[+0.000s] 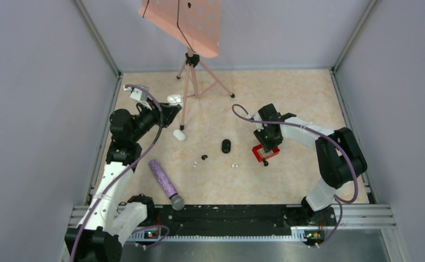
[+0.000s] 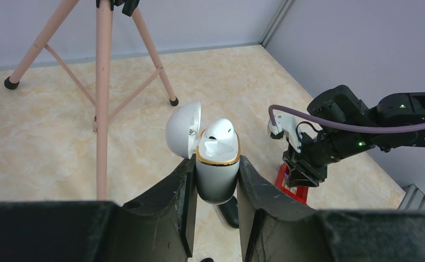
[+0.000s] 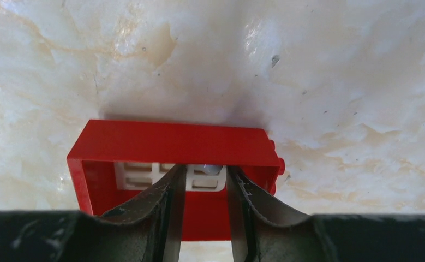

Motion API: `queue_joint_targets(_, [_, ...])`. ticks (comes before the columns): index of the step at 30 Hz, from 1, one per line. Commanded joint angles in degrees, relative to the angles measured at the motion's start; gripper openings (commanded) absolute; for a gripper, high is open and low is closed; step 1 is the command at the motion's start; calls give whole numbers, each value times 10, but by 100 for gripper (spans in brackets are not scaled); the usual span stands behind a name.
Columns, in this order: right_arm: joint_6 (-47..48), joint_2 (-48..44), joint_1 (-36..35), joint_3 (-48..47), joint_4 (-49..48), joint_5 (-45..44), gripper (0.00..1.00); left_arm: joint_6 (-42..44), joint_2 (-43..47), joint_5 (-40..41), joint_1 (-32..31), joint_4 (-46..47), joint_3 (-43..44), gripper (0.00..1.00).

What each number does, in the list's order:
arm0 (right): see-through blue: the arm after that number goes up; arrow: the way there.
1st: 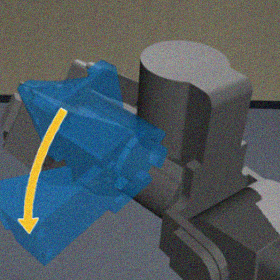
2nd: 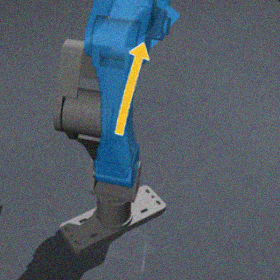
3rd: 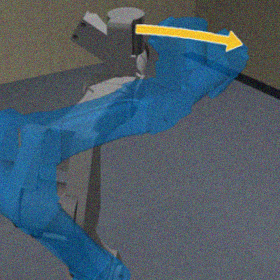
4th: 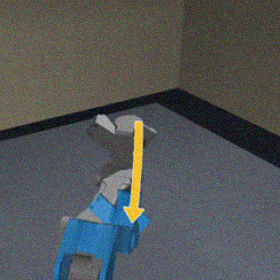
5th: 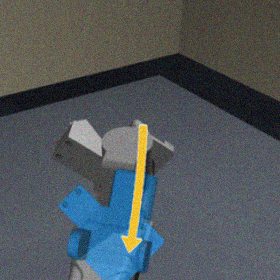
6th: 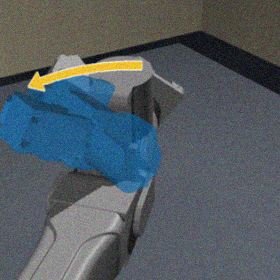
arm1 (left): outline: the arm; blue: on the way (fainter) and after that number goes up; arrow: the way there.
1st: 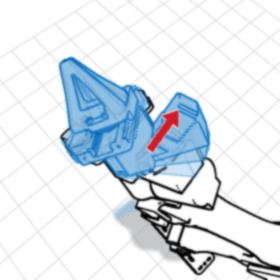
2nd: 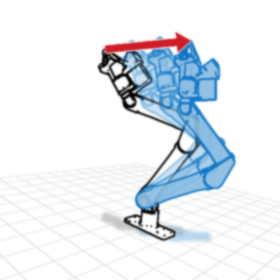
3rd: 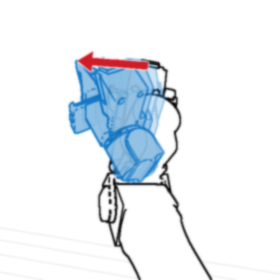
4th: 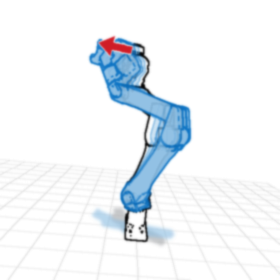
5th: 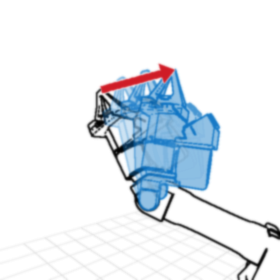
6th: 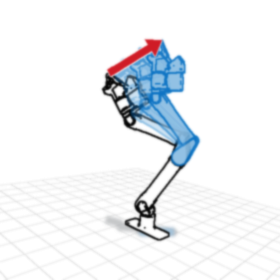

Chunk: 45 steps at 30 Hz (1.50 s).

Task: Insert the wireless bluetooth earbuds into the charging case
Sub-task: Pick up the earbud from the center of the board, then place the earbud at the center of the board.

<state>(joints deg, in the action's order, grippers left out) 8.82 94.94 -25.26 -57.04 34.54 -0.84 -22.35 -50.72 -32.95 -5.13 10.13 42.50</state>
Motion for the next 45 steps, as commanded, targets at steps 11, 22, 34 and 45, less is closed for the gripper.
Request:
queue_joint_targets(11, [5,32,11,-17,-47,-9,25,-2,13,5,0,15,3,0])
queue_joint_targets(22, [-8,-59,11,-69,64,55,0,-5,12,2,0,22,1,0])
queue_joint_targets(34, [38,-105,0,-138,153,465,0,36,2,-98,0,85,-34,0])
queue_joint_targets(45, [37,42,-150,-131,132,274,0,93,28,-44,0,25,-22,0])
